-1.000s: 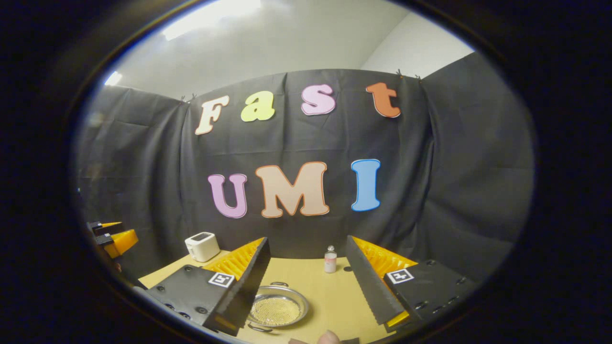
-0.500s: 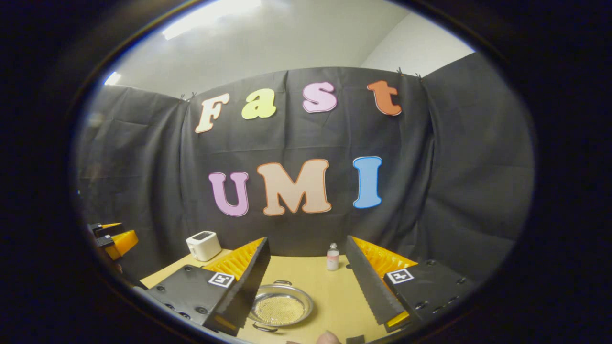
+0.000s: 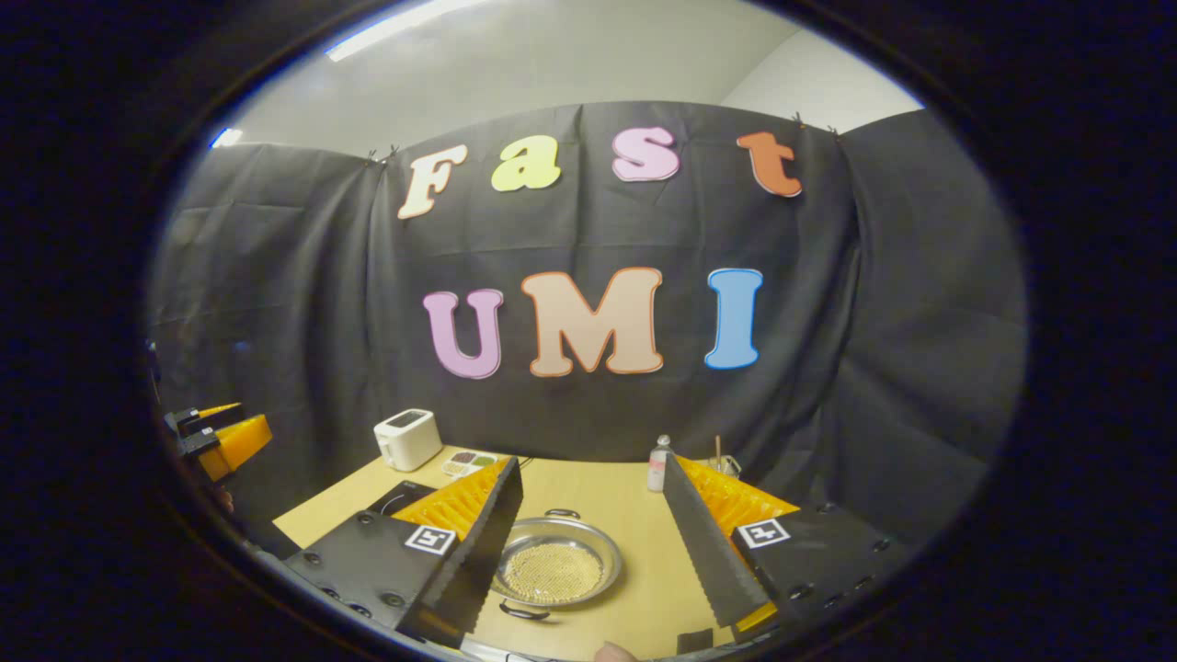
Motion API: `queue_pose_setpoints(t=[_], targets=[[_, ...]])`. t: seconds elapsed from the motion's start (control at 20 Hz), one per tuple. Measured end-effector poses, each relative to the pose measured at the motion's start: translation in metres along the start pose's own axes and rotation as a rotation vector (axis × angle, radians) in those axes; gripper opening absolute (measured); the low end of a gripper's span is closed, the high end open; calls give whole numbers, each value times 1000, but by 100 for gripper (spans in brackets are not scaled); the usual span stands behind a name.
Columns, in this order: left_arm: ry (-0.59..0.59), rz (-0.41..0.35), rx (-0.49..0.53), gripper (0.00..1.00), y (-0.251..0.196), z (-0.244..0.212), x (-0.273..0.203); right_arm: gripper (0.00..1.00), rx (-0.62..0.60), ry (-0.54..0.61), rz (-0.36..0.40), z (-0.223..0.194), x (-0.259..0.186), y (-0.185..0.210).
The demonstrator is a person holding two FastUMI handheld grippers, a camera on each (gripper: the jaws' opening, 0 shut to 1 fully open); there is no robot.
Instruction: First push the handle of the pot to place it horizontally, then grasp the pot with both hands and set it on the induction cooktop.
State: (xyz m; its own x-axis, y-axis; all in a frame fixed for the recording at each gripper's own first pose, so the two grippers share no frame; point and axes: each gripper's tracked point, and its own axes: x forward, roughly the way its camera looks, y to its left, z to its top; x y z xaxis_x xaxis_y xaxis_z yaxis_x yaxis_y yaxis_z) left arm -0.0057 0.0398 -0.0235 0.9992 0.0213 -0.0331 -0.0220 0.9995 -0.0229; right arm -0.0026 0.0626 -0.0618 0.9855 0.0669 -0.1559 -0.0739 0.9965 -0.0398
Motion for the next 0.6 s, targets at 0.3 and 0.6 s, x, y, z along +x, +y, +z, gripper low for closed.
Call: queue_pose_setpoints(t=[0.3, 0.6], targets=[[61, 85, -13, 80, 13, -20, 10, 47, -23, 145, 138, -60, 36, 29], [79, 115, 28, 86, -4, -11, 38, 7, 43, 267, 296, -108, 70, 54]])
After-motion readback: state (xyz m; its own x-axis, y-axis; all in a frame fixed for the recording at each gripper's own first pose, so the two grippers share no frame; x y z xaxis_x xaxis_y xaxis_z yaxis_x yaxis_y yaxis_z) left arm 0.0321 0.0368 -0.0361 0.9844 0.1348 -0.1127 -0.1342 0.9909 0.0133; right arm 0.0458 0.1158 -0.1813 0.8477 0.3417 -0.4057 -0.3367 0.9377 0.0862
